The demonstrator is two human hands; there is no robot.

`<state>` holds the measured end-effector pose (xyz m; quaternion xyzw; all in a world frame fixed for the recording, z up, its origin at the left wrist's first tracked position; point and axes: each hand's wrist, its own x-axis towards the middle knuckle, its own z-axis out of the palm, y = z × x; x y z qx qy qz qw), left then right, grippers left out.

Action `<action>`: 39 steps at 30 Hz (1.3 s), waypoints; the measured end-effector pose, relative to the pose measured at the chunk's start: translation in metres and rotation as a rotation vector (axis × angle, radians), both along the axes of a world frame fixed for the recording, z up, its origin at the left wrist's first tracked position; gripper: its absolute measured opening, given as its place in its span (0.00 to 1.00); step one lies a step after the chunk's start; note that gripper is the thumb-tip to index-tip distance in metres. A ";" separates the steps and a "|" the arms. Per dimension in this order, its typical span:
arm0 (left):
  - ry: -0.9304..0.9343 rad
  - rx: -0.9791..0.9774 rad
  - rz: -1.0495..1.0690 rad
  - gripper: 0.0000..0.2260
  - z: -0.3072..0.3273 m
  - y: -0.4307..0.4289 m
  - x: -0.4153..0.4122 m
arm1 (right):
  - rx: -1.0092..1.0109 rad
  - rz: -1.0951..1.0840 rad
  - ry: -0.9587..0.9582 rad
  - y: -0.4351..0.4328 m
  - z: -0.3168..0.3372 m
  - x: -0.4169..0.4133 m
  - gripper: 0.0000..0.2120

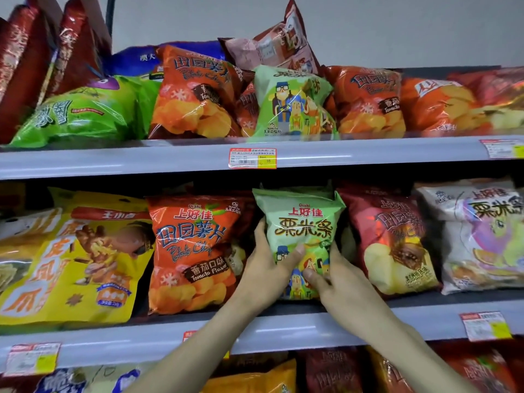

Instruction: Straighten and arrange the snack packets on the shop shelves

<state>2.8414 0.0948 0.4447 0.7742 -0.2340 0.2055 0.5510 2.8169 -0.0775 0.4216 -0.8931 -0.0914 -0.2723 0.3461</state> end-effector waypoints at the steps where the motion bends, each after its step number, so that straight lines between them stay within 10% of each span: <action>1: 0.007 0.034 0.000 0.36 0.000 0.001 -0.001 | -0.017 -0.018 -0.002 0.000 0.000 -0.003 0.41; 14: 0.152 0.386 -0.022 0.44 -0.010 0.014 -0.014 | -0.129 -0.222 -0.045 0.005 0.003 -0.029 0.20; 23: 0.138 0.439 -0.051 0.42 -0.011 0.026 -0.041 | -0.249 -0.217 0.058 0.019 -0.017 -0.080 0.40; 39: 0.034 0.775 0.253 0.21 -0.003 0.123 -0.131 | -0.508 -0.015 0.043 0.090 0.022 -0.123 0.30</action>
